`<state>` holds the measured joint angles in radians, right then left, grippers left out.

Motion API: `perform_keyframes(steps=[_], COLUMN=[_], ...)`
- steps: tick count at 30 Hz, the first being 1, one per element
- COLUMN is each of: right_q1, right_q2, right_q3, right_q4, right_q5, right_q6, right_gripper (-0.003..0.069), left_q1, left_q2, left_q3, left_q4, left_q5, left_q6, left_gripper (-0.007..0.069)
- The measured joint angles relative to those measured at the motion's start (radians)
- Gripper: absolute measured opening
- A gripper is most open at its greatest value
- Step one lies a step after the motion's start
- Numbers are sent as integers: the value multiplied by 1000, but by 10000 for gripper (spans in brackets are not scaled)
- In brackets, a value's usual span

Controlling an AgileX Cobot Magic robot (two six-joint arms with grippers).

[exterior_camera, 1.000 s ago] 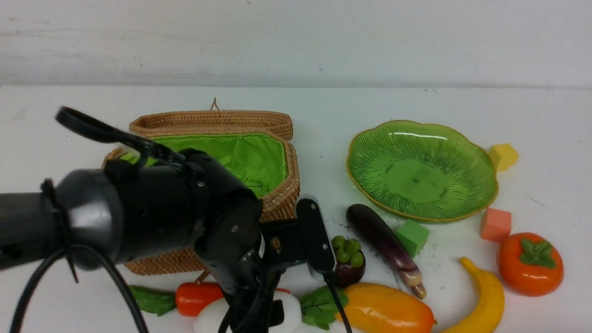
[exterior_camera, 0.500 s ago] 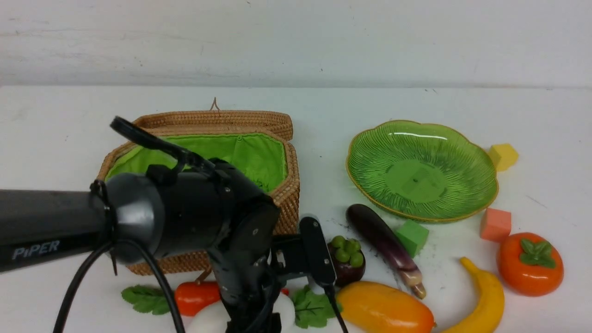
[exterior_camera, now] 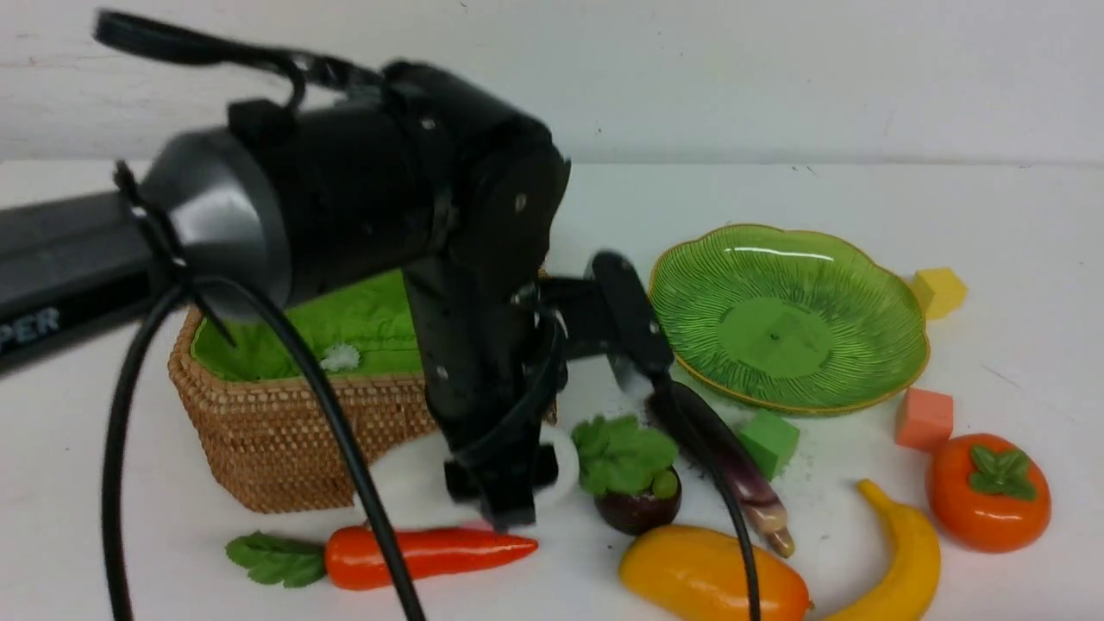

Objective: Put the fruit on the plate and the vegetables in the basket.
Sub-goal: Take a daikon with your left arm and place it on the basket on the left, then use the left arm to grab a carrot and put it into the left basket

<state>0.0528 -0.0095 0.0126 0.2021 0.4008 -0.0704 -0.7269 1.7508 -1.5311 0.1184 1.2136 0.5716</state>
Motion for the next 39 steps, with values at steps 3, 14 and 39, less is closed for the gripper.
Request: perform_keyframes(steps=[3,14,39], right_q1=[0,0,0], right_q2=[0,0,0], right_q3=[0,0,0], right_q4=[0,0,0], right_q5=[0,0,0], right_q6=[0,0,0], right_gripper=[243,243,243], left_q1=[6,340,376], left_q2=[-32,-43,-3], left_q3=[-36,-61,-61], left_q4=[98,101,-175], left_q5=[8,-202,-142], left_q6=[7,-38,-138], left_gripper=[480,480,641])
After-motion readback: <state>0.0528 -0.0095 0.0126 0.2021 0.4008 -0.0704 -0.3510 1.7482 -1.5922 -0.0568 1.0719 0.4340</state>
